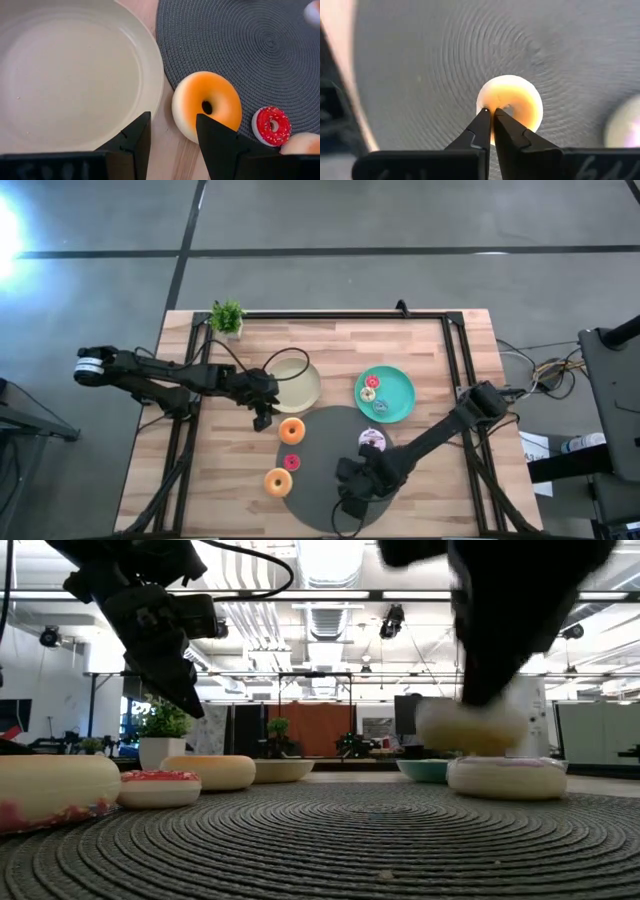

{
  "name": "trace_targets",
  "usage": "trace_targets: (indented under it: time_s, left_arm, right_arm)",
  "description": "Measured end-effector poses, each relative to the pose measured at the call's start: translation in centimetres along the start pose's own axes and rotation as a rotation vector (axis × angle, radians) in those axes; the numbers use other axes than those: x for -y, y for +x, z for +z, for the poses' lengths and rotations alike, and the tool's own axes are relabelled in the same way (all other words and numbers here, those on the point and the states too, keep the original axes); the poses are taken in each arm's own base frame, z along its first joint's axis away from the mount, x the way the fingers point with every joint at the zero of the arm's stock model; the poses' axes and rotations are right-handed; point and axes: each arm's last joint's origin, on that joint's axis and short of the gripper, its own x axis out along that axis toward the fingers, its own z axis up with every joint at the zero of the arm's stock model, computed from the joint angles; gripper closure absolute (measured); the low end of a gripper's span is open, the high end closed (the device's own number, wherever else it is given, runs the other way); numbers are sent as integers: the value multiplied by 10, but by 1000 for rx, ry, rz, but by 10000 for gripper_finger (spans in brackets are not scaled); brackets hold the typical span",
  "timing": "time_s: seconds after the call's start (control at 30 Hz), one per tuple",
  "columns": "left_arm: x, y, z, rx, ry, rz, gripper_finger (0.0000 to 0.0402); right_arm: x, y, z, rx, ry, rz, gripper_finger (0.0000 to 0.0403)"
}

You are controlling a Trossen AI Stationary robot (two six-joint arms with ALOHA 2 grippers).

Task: Pick & Place donuts
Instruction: Put the small yellow donut on the green plate

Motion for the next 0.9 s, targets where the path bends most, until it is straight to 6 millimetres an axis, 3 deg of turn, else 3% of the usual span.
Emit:
trace_targets:
  time_s: [0.23, 0.33, 0.43, 0.53, 0.63, 0.77, 0.9]
  left_arm:
    - [3, 0, 7, 70, 93, -36, 271]
    - [6, -1, 16, 171, 179, -60, 271]
    - [10, -5, 30, 312, 278, -71, 271]
    - [16, -14, 47, 498, 363, -66, 271]
    - [19, -23, 61, 666, 399, 1, 271]
    - [20, -33, 79, 829, 425, 175, 271]
    - [23, -21, 91, 846, 505, 220, 271]
  right_arm:
    - [42, -69, 5, 279, 364, 32, 394]
    - [67, -87, 3, 450, 545, 140, 394]
    - [89, -100, 1, 692, 740, 356, 394]
    - [106, -108, -3, 976, 891, 574, 394]
    - [120, -108, -11, 1184, 997, 681, 394]
    - [130, -107, -12, 1336, 1103, 726, 394]
    - [135, -110, 1, 1418, 1166, 761, 394]
